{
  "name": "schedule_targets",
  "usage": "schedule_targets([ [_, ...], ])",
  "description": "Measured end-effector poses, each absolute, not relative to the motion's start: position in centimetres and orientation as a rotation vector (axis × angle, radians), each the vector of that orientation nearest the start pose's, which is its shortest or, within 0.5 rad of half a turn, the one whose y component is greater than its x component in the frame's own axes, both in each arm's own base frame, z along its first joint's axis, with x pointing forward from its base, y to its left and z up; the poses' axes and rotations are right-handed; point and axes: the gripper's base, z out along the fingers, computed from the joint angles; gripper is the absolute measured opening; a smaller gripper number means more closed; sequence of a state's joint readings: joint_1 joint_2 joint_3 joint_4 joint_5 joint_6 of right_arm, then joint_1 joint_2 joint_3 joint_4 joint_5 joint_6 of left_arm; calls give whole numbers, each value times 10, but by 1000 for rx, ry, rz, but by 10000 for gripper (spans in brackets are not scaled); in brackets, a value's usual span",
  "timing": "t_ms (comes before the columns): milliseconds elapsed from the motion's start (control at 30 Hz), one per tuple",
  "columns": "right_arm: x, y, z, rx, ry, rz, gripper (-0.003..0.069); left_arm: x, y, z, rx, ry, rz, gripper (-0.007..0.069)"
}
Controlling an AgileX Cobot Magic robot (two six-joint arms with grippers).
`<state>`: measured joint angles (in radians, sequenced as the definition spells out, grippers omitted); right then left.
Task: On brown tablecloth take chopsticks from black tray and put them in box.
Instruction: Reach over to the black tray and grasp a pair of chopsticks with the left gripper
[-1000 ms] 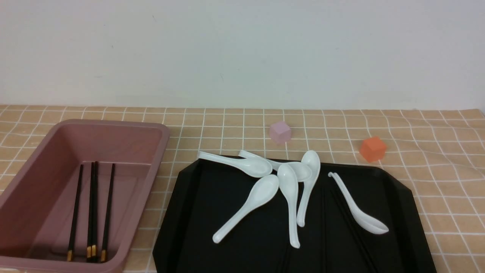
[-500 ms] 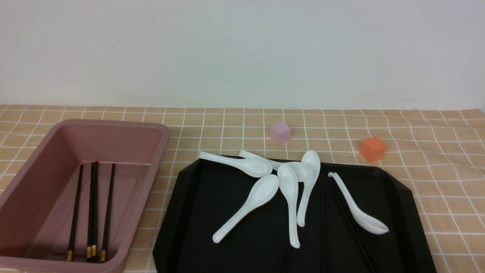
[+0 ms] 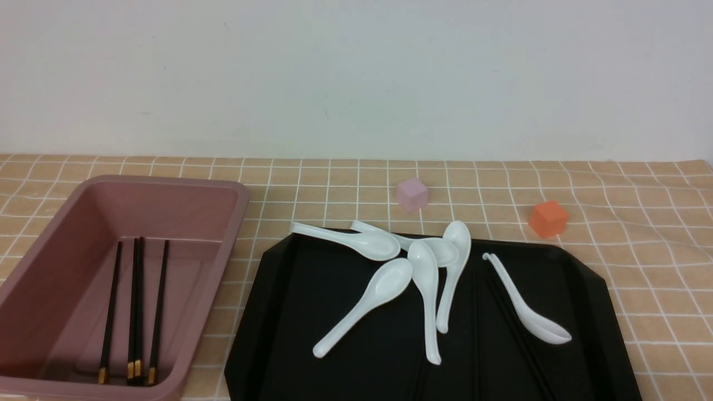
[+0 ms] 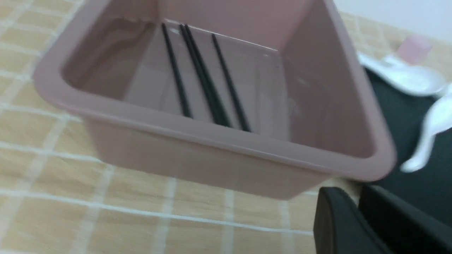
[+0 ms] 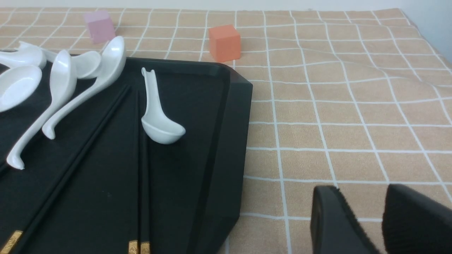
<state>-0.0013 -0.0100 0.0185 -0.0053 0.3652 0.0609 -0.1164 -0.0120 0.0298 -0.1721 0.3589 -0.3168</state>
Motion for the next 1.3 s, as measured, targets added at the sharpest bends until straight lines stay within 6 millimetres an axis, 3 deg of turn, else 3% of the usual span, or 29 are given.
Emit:
schedule_targets([
  [167, 53, 0, 175, 54, 1857, 36, 240, 51, -22, 179, -803, 1721, -1043, 113],
  [333, 53, 0, 175, 54, 1857, 36, 240, 51, -27, 187, -1110, 1553, -1399, 117],
  [467, 53, 0, 175, 54, 1857, 36, 240, 53, -22, 197, -1094, 1449, -1402, 116],
  [633, 53, 0, 175, 54, 1857, 36, 240, 45, -21, 266, -791, 1402, -1290, 31],
  [733, 53, 0, 175, 54, 1857, 36, 240, 55, -29, 305, -635, 1560, -1169, -13],
  [867, 53, 0, 175, 54, 1857, 36, 240, 85, -45, 325, -493, 1974, -1021, -13],
  [900, 53, 0, 175, 54, 1857, 36, 240, 105, -50, 324, -442, 2262, -922, -13],
  [967, 53, 0, 175, 54, 1857, 36, 240, 129, -53, 316, -389, 2560, -800, -13],
  [1033, 53, 0, 175, 54, 1857, 36, 240, 148, -54, 307, -350, 2737, -725, -13],
  [1133, 53, 0, 175, 54, 1857, 36, 240, 171, -61, 293, -304, 2899, -682, -13],
  [1300, 53, 0, 175, 54, 1857, 36, 240, 188, -109, 267, -152, 3011, -729, -13],
])
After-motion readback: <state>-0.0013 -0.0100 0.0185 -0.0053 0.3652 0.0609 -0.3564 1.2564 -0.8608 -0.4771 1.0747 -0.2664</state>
